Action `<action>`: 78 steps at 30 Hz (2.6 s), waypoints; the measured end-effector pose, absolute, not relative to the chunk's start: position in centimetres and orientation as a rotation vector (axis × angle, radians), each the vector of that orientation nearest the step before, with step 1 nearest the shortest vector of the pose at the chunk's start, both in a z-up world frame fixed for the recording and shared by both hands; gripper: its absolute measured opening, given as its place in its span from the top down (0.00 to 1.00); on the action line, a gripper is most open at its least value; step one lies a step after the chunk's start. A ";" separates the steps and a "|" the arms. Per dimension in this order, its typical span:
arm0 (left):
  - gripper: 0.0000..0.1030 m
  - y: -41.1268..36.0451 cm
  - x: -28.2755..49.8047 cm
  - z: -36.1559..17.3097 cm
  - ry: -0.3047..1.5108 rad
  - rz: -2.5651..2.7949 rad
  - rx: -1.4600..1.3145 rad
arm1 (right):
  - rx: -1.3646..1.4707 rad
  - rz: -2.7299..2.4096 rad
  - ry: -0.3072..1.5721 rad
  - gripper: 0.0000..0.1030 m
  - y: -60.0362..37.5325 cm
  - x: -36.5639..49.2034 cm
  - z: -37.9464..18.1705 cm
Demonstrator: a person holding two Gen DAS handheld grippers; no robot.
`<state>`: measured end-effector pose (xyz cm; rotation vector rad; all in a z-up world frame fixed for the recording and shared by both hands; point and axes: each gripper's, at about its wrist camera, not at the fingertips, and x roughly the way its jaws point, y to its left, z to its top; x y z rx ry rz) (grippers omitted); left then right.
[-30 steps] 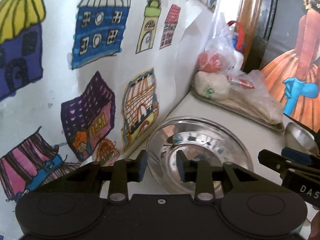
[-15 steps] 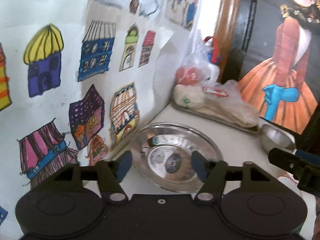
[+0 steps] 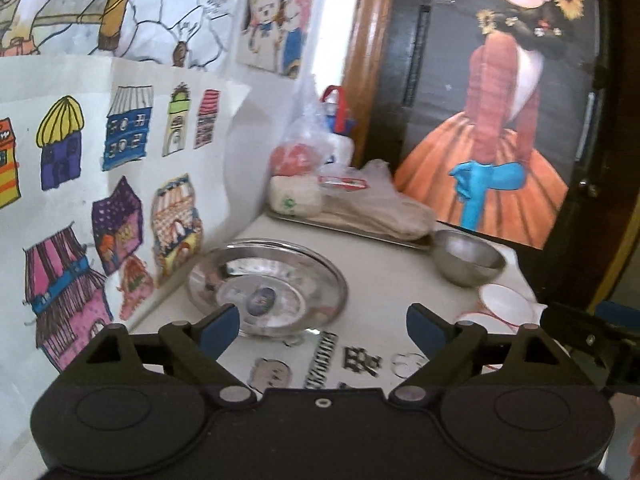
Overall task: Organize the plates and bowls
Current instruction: 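Open the right tool while the left tool opens, then withdraw both from the plates, then move both tools toward the rim of the steel bowl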
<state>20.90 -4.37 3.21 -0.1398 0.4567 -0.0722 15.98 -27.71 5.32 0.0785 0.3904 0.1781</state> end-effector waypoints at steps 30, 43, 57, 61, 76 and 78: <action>0.01 -9.2 16.1 -0.5 0.546 -0.239 -0.055 | 0.137 0.076 0.474 0.00 -33.4 7.9 0.9; 0.01 -11.0 26.0 1.1 0.562 -0.285 -0.005 | 0.122 0.078 0.466 0.00 -36.5 17.4 1.2; 0.01 -14.0 38.6 3.4 0.589 -0.320 -0.042 | 0.231 0.071 0.488 0.00 -40.3 30.2 3.0; 0.01 -15.9 42.3 3.0 0.618 -0.335 0.007 | 0.348 0.061 0.559 0.02 -42.0 34.8 2.5; 0.18 -16.2 49.6 0.3 0.771 -0.385 -0.241 | 0.431 0.109 0.685 0.30 -41.4 41.1 -0.9; 0.22 -16.5 49.8 0.2 0.778 -0.392 -0.251 | 0.424 0.111 0.686 0.36 -40.9 41.4 -0.8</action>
